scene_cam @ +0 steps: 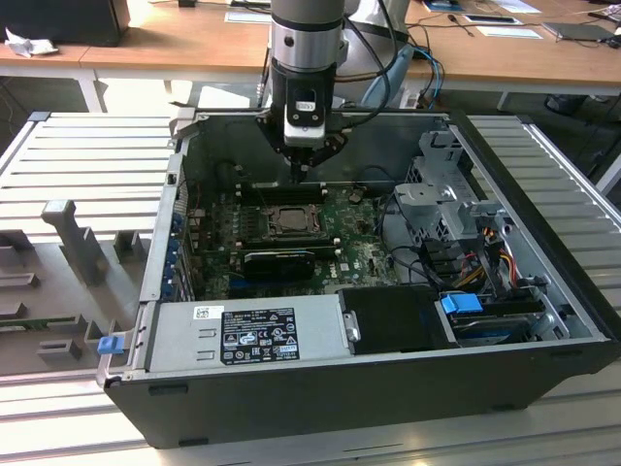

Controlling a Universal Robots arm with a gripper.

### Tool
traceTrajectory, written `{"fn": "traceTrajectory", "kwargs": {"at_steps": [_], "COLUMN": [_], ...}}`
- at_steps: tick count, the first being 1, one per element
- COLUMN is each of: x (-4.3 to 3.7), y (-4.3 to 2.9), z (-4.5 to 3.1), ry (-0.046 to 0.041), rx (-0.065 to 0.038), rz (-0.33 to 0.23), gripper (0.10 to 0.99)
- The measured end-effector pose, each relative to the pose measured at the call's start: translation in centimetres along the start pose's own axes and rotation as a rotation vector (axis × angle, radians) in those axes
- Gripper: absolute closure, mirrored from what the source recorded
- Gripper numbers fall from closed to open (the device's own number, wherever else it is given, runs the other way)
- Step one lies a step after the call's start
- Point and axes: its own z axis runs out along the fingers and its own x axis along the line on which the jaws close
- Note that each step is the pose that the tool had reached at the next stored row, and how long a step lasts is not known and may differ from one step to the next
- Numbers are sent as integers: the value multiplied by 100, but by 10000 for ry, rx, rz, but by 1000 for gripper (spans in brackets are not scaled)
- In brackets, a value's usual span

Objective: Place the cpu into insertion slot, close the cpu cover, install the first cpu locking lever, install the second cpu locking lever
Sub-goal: 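Install the first cpu locking lever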

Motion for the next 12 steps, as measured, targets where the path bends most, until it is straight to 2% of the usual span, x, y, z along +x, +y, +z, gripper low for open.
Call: {"fn": "traceTrajectory", "kwargs": {"at_steps": [12], "x": [0], "y": [0], "z": [8], "ry": [112], "rx": [36], "rz": [-2339], "gripper": [980]}}
